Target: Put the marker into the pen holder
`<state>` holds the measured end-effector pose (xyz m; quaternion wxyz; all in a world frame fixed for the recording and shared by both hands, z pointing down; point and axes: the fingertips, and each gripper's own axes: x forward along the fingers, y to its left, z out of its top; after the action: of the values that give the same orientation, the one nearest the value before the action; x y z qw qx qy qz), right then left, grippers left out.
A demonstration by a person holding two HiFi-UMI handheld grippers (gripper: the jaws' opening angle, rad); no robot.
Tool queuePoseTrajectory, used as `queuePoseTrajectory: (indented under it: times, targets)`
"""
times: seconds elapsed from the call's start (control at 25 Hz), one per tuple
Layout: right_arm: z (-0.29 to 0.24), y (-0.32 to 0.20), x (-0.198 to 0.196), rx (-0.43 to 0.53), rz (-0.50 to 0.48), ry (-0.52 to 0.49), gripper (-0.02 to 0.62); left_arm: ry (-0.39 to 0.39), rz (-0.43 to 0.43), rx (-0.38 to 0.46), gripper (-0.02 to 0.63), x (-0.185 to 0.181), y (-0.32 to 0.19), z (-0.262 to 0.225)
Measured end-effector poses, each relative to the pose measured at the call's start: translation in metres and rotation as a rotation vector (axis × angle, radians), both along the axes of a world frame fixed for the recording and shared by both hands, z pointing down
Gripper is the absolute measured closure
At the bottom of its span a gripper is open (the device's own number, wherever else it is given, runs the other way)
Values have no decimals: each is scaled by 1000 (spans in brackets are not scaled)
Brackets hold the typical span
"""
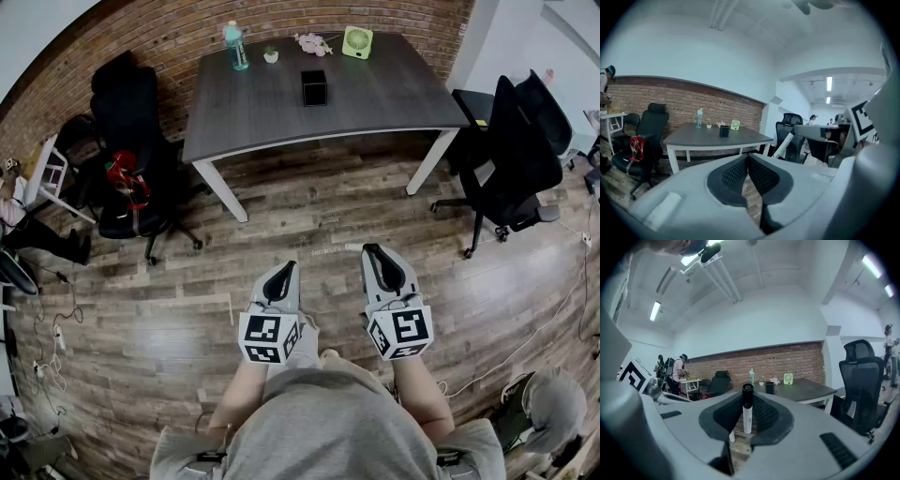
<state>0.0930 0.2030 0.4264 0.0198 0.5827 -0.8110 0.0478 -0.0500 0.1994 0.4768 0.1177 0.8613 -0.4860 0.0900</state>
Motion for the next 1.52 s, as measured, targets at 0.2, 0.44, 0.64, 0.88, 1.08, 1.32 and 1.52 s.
queuePoseTrajectory:
  times: [0.2, 0.44, 0.64, 0.88, 1.08, 1.32, 1.52]
  targets:
    - [-17, 63, -8, 30, -14, -7, 531, -13, 20, 2, 588, -2, 62, -10]
    - [-19, 104, -16, 41, -23, -2, 530, 3, 25, 36, 588, -5, 99, -21]
    - [-22, 119, -24, 56, -44, 10, 531, 27, 23, 45, 588, -7, 115, -23]
    - [-30, 126, -30, 82, -54, 25, 530, 33, 20, 61, 588, -11, 123, -29]
    - [-30, 133, -31, 85, -65, 27, 529, 38, 13, 58, 588, -10, 131, -27]
    - [-29, 135, -27, 84, -72, 10, 529, 39, 16, 55, 588, -3, 136, -25]
    - [-32, 129, -26, 89, -72, -6, 529, 37, 8, 56, 588, -3, 131, -27]
